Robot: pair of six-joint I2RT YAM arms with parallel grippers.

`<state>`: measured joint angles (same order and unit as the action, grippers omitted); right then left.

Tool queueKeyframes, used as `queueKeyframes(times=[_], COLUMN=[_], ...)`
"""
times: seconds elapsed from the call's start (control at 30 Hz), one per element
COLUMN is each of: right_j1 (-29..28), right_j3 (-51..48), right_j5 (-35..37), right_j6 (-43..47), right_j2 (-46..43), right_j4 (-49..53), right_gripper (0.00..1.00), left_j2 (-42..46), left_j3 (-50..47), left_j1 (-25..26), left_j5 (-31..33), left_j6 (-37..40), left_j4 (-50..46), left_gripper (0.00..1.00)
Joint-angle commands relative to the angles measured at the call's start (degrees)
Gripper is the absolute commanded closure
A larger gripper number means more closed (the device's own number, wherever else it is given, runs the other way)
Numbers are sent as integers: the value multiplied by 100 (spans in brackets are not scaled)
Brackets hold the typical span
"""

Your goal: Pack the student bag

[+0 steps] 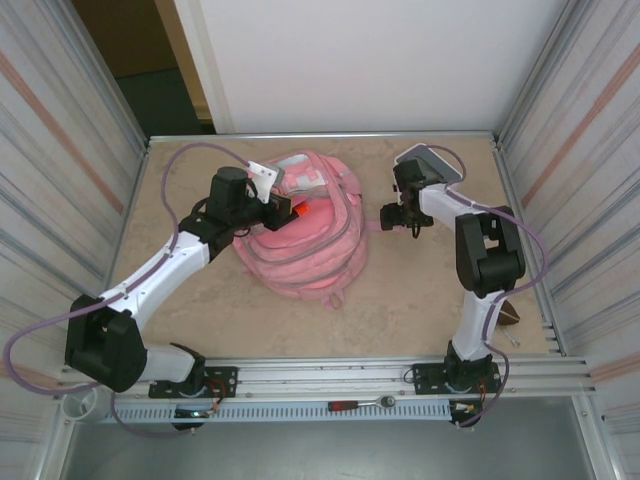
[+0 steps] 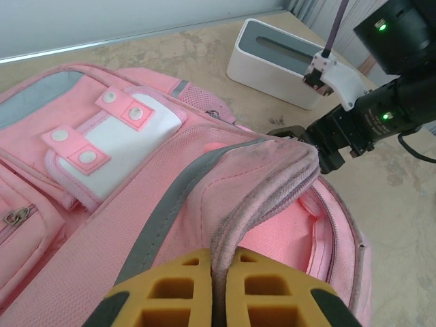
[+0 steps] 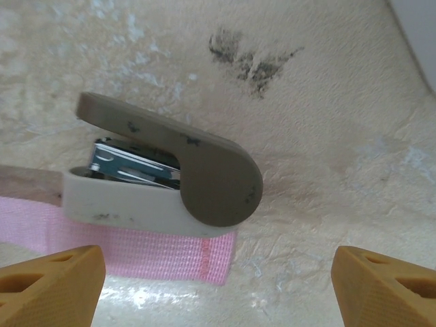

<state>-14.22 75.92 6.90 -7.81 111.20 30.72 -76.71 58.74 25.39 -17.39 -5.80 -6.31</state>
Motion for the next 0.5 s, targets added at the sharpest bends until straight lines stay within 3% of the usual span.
queueKeyframes(times=[0.0, 0.47], right_j1=[48, 428], right_j3=[287, 1267], right_j5=[93, -548], right_j6=[157, 113], right_j2=[254, 903], right_j4=[80, 230], right_gripper=[15, 16], left_j2=[103, 179], left_j3=[98, 67], left_j1=[-34, -34], left_j5=[-28, -28], left_j6=[25, 96], left_j4=[282, 216], left_gripper=[100, 100])
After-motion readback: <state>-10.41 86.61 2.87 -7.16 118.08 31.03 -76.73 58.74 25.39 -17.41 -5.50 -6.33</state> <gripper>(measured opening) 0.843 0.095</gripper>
